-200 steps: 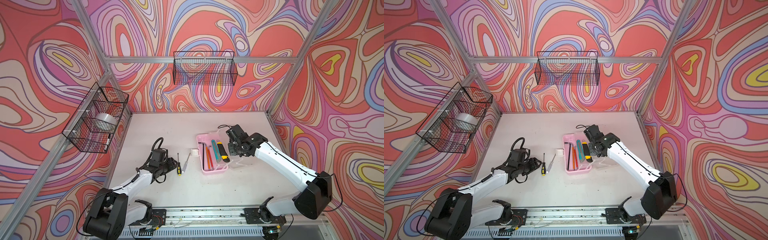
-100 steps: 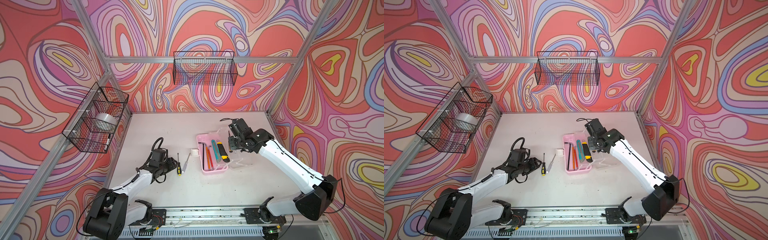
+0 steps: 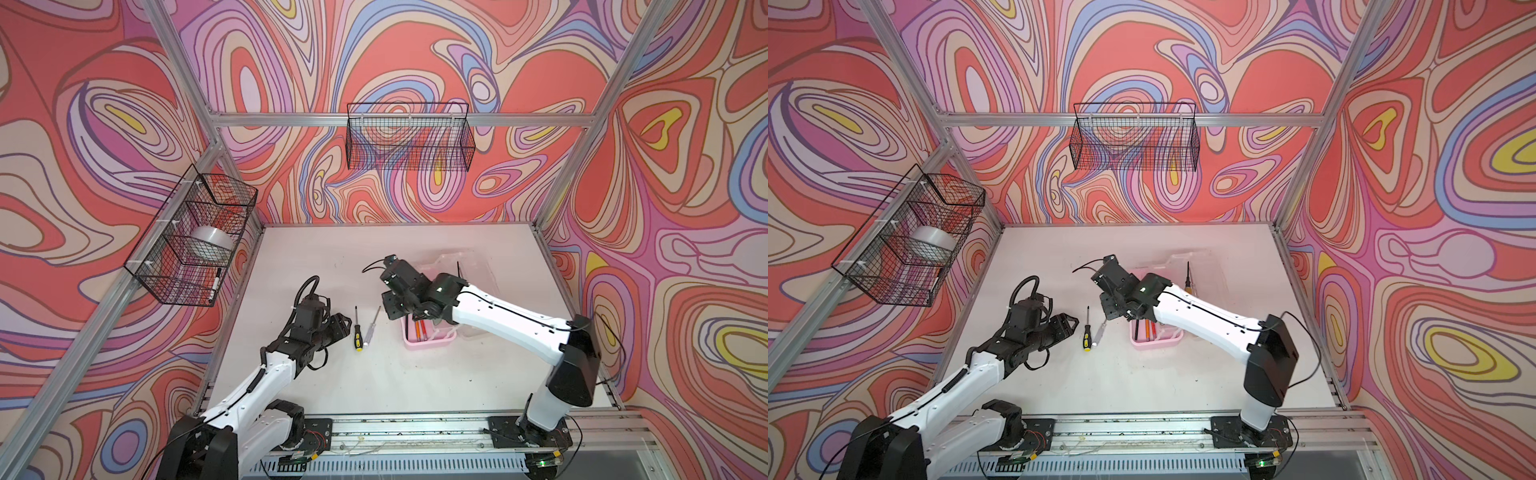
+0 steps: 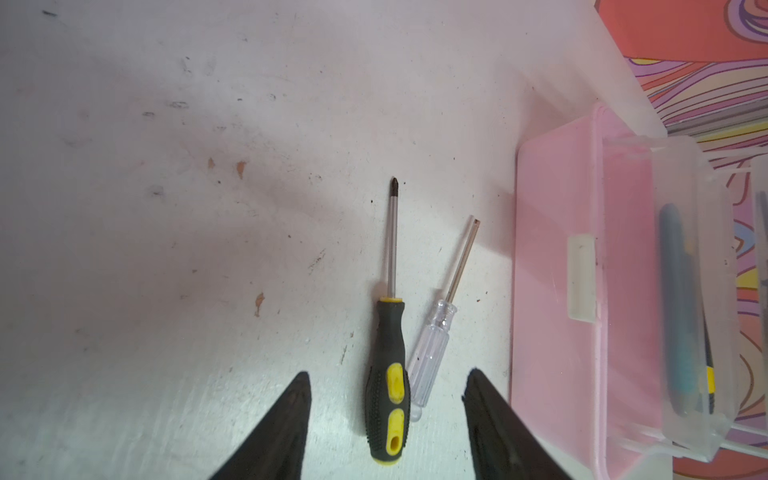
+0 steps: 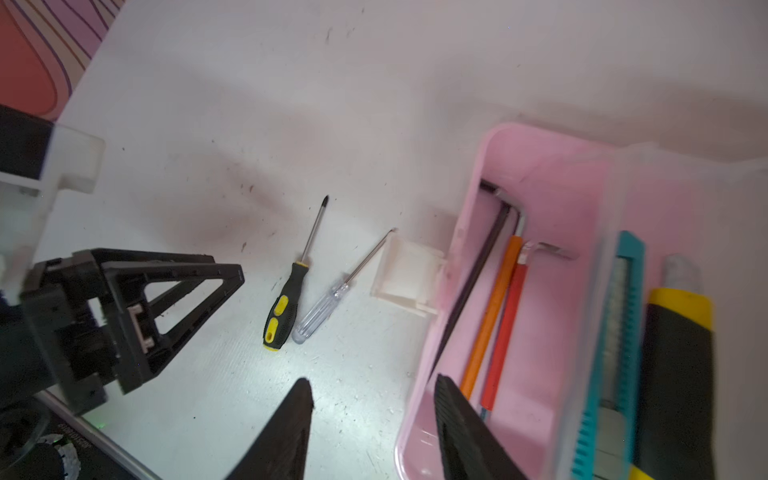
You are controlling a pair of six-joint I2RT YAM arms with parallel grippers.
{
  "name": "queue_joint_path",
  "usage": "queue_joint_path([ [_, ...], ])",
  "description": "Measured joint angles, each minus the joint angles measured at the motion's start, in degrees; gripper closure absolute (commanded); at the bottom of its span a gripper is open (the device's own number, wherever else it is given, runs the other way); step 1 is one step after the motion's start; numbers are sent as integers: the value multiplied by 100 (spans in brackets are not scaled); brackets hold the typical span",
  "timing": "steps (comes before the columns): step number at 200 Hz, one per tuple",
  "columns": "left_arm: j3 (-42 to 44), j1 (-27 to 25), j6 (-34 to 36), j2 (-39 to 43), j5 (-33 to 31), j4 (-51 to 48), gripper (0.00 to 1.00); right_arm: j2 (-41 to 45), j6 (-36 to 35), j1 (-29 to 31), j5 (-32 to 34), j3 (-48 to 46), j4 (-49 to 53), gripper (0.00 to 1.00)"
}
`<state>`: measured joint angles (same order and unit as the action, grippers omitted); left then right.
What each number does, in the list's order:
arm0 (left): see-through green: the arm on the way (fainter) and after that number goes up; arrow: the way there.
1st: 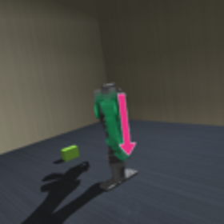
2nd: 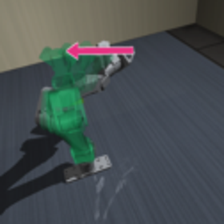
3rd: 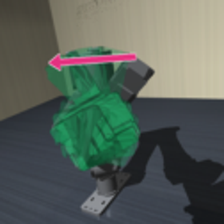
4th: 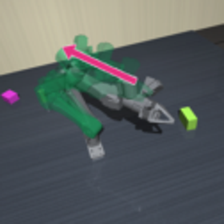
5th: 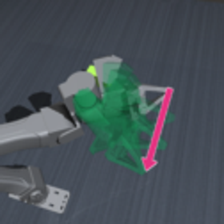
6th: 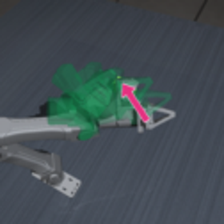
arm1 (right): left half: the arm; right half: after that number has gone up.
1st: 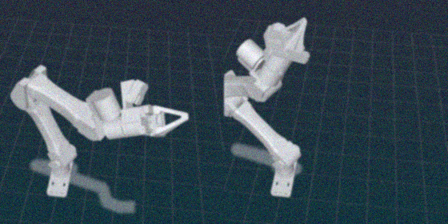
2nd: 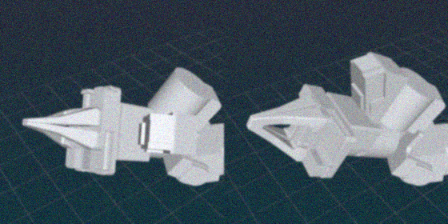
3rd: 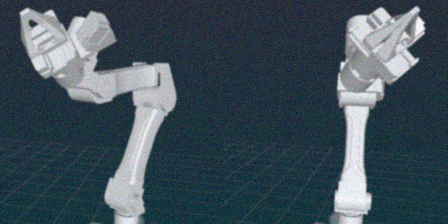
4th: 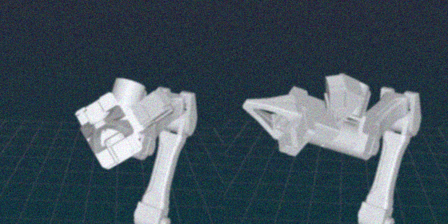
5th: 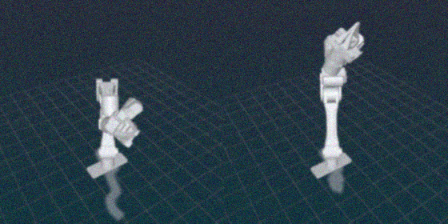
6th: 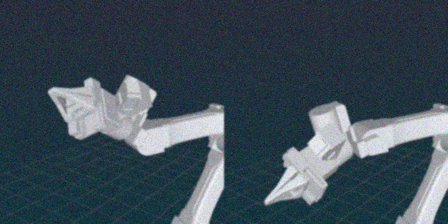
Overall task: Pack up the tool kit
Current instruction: 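Open the right gripper to release the screwdriver and move back toward the table, then lower the right gripper and close it on the black-yellow-handled screwdriver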
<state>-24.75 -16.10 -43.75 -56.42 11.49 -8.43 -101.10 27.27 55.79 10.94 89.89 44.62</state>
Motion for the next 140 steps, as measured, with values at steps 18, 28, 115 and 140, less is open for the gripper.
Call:
queue_joint_path([
  [18,170,24,-2,278,-63,-190,40,-529,173,151,-236,48,-227,55],
  [28,256,83,-4,376,-72,-289,40,-758,243,212,-382,90,-306,56],
  [115,656,704,-15,1150,109,-778,39,-1976,476,308,-1069,765,-699,56],
  [140,688,721,-17,1176,190,-780,40,-2190,481,310,-1147,817,-708,56],
])
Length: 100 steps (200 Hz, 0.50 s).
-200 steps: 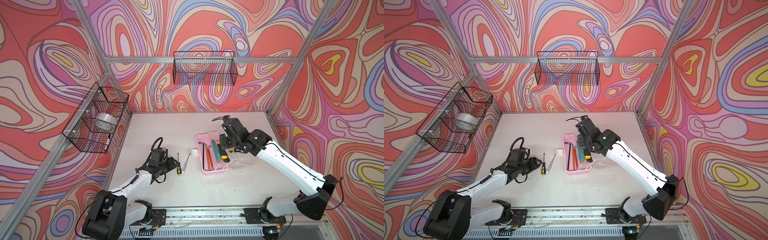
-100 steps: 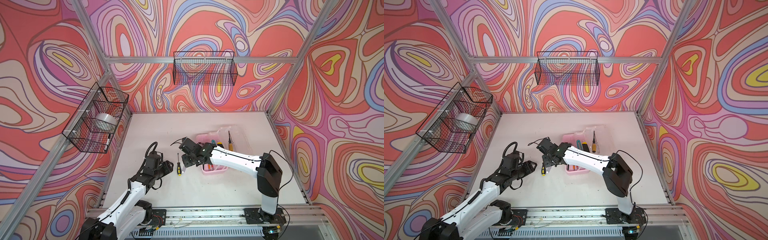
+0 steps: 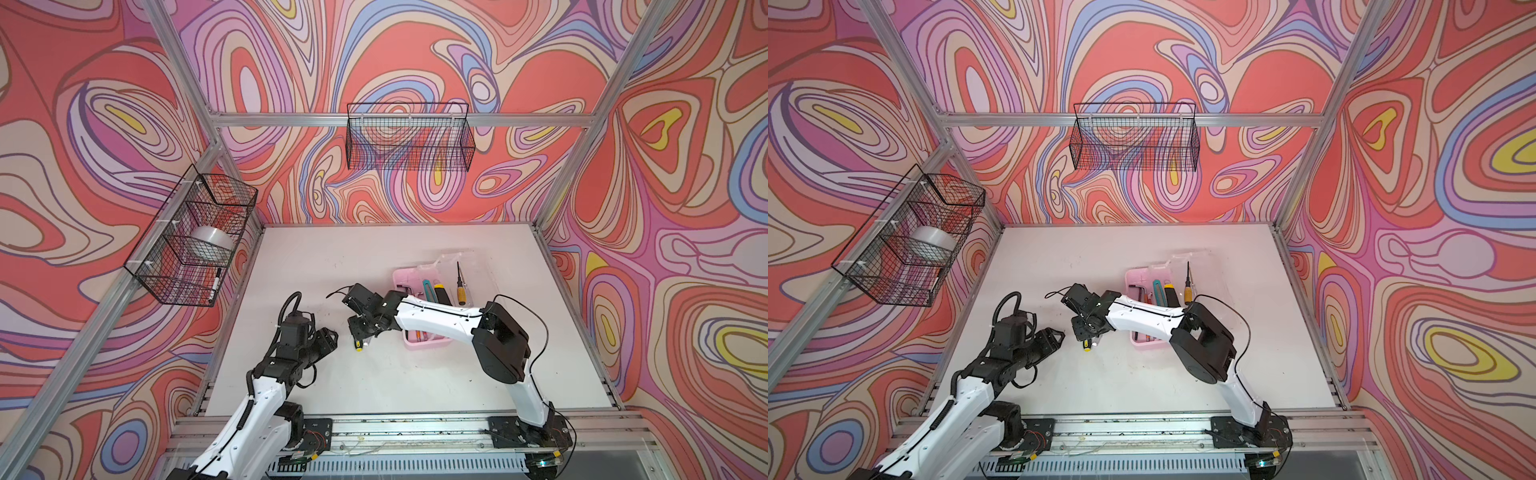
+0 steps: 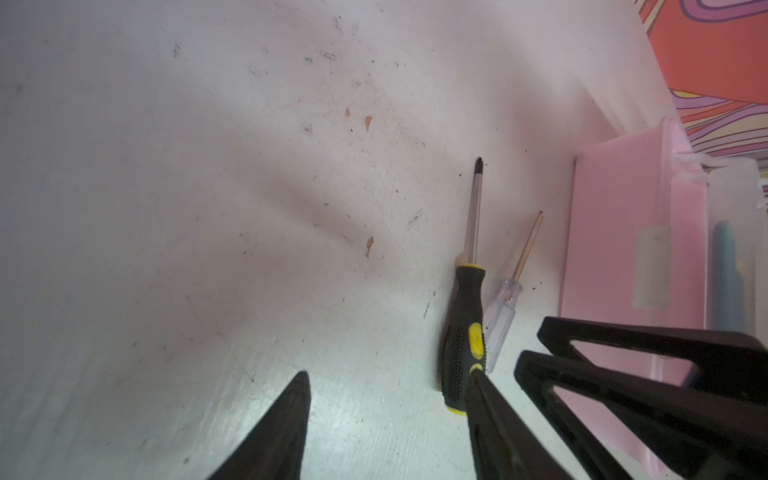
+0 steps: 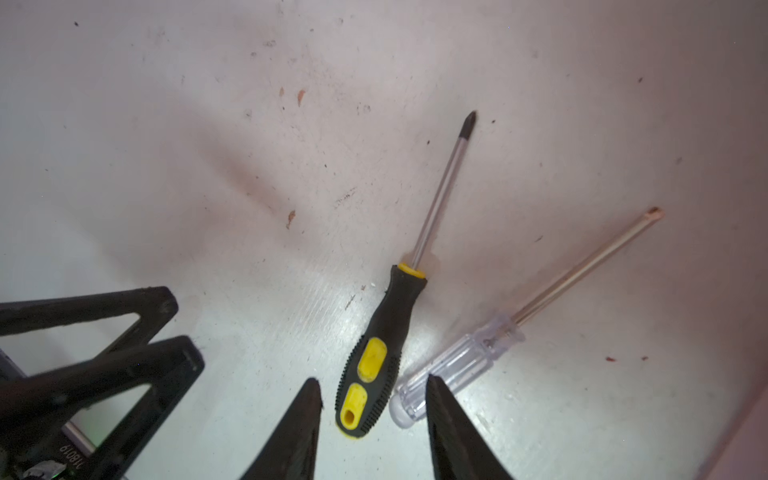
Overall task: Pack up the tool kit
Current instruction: 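Lower the right gripper and close it on the black-yellow-handled screwdriver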
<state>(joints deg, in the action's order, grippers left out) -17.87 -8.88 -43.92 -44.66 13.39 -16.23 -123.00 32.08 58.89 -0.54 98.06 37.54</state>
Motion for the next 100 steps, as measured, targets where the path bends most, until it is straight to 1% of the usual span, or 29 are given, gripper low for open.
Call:
queue_joint_path([
  [49,155,0,-2,-72,164,15,40,-398,0,2,-50,284,59,60],
  [100,201,0,2,-87,184,149,40,-734,-4,4,-61,599,223,62],
])
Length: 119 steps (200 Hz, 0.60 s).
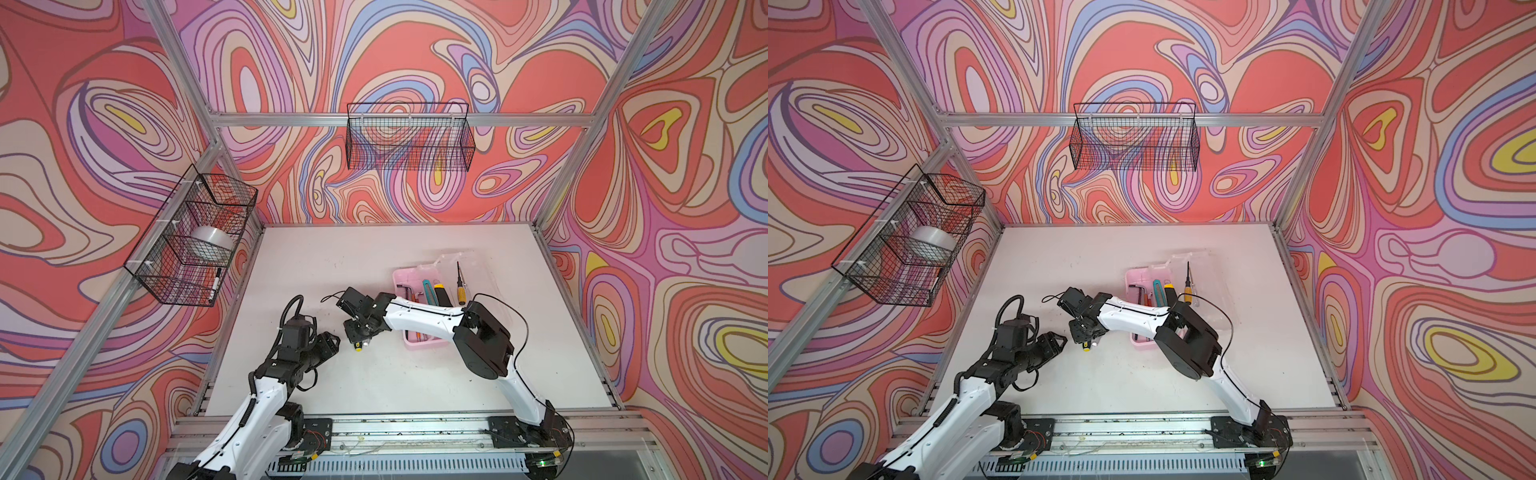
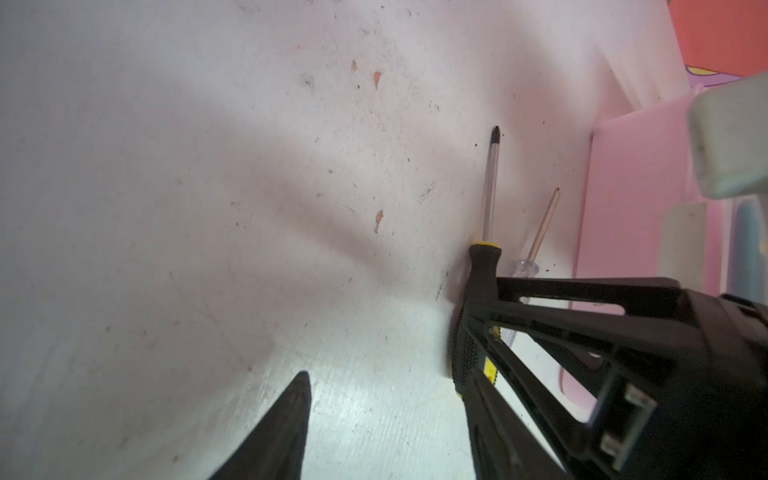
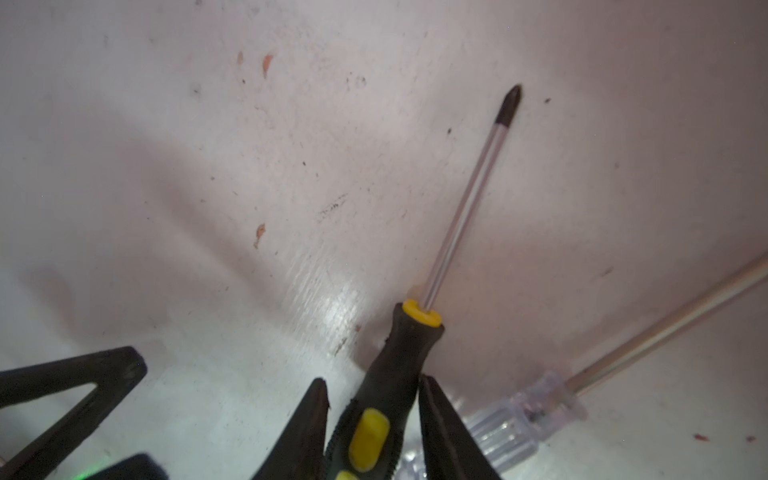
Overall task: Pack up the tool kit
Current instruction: 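Lower the right gripper and close it on the black-yellow-handled screwdriver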
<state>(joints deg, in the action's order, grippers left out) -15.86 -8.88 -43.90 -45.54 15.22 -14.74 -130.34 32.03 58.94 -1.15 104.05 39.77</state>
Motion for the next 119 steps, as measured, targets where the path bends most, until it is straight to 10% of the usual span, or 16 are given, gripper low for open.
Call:
queue_joint_path([
  [119,31,0,2,-87,0,162,41,-258,-15,13,0,310,295,73],
])
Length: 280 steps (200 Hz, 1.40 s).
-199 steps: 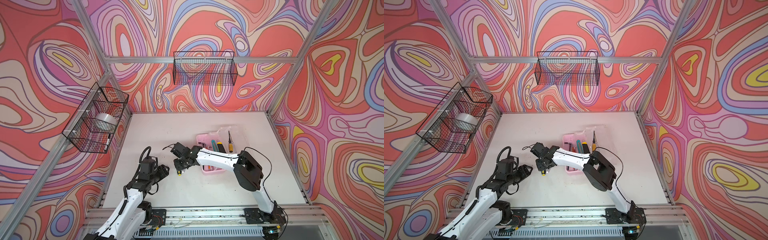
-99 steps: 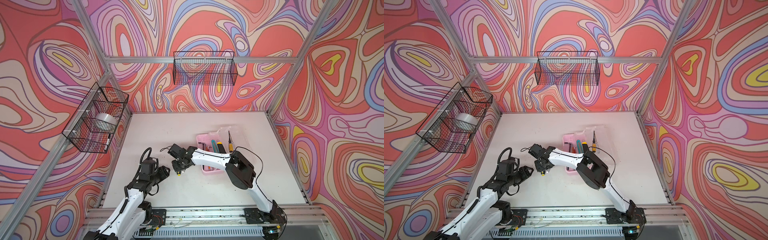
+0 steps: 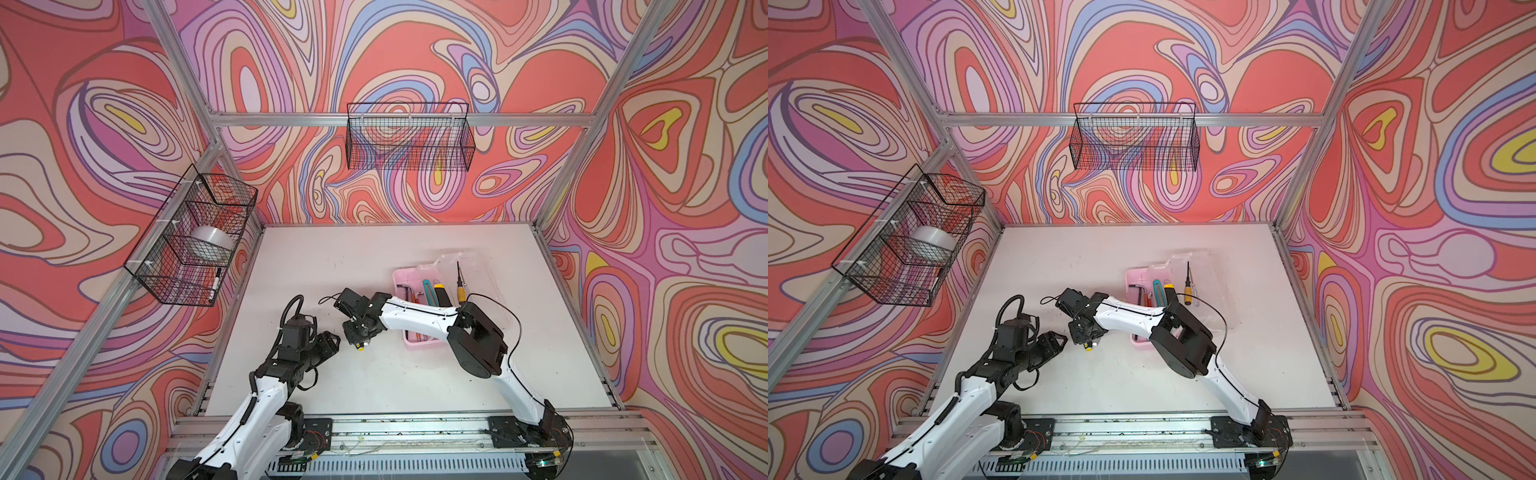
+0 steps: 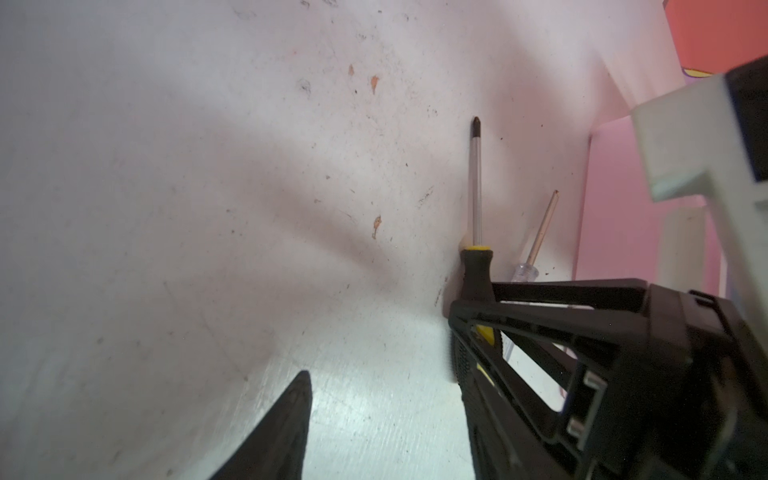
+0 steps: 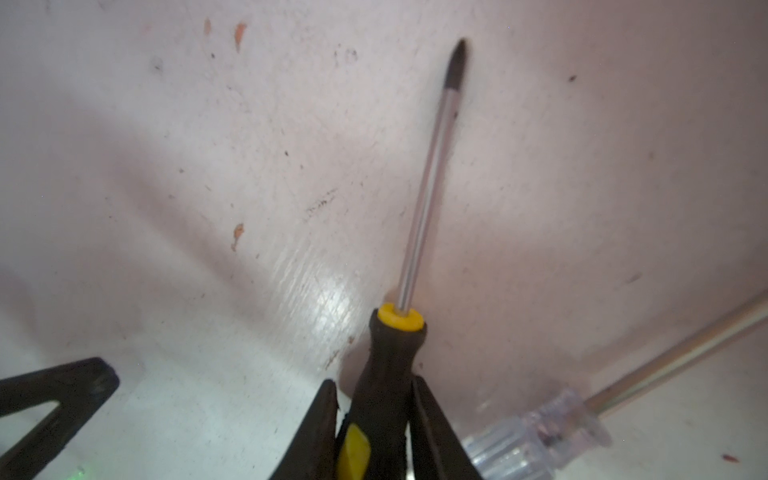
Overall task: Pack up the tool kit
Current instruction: 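Lower the right gripper and close it on the black-yellow-handled screwdriver, then lift the black-yellow-handled screwdriver with the right gripper toward the box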
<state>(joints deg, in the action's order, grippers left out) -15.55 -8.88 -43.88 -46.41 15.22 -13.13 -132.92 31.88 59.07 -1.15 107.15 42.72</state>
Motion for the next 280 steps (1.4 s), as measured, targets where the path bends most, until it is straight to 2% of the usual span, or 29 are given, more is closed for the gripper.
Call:
queue_joint_path([
  [61,0,0,0,-52,-2,7,41,20,17,13,17,-15,-55,86],
  [124,-140,0,44,133,-90,-149,41,564,-26,26,232,-284,-111,90],
  [151,-243,-2,59,85,-129,-153,41,1285,-125,26,570,-481,-107,91],
  [200,-334,0,59,-457,-120,85,42,3158,-356,-219,1600,-1213,92,92],
  [247,-649,-2,63,-1023,-37,540,43,4787,-507,-1235,2514,-2173,756,92],
  [280,-789,-24,98,-1342,22,758,42,5556,-621,-1952,2918,-2826,1325,92],
])
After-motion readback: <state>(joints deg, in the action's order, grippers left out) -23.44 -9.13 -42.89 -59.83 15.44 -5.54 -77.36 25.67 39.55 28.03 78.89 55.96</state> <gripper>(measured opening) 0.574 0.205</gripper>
